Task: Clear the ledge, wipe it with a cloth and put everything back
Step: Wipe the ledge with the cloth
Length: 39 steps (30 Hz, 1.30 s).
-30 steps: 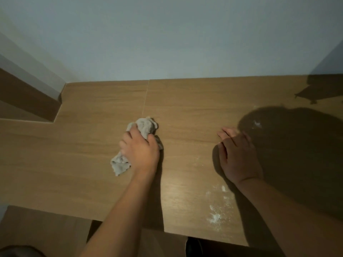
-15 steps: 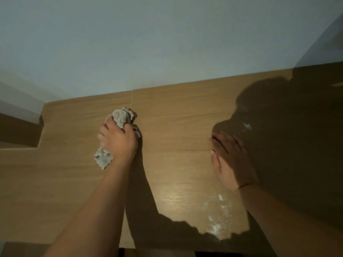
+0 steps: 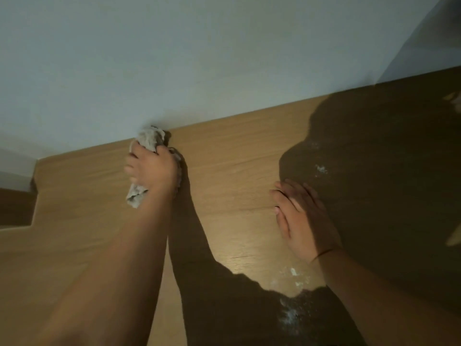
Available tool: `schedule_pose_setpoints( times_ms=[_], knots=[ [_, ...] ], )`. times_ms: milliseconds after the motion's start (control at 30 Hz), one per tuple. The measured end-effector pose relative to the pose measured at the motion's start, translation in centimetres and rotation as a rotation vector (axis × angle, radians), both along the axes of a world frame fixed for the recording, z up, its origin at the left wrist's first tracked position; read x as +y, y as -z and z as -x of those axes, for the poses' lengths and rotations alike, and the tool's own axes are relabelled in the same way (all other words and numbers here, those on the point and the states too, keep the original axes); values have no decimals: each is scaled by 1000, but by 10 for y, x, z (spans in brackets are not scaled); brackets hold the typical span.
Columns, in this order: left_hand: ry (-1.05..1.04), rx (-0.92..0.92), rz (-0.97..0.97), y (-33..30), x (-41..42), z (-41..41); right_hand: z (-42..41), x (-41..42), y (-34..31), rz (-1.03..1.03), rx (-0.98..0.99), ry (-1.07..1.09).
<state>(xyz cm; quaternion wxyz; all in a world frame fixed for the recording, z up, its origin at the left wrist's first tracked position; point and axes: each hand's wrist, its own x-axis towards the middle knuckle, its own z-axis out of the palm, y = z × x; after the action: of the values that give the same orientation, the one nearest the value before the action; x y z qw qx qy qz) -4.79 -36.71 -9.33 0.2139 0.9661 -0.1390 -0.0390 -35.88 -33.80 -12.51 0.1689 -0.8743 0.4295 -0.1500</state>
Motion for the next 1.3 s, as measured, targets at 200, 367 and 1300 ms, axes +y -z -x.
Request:
schedule_pose_setpoints(
  times_ms=[200, 367, 1300],
  knots=[
    [343, 47, -29, 3, -41, 76, 1, 0, 0, 3, 6, -4],
    [651, 142, 73, -6, -50, 115, 1, 1, -1, 1, 16, -1],
    [339, -58, 15, 15, 231, 234, 101, -26, -11, -19, -38, 69]
  ],
)
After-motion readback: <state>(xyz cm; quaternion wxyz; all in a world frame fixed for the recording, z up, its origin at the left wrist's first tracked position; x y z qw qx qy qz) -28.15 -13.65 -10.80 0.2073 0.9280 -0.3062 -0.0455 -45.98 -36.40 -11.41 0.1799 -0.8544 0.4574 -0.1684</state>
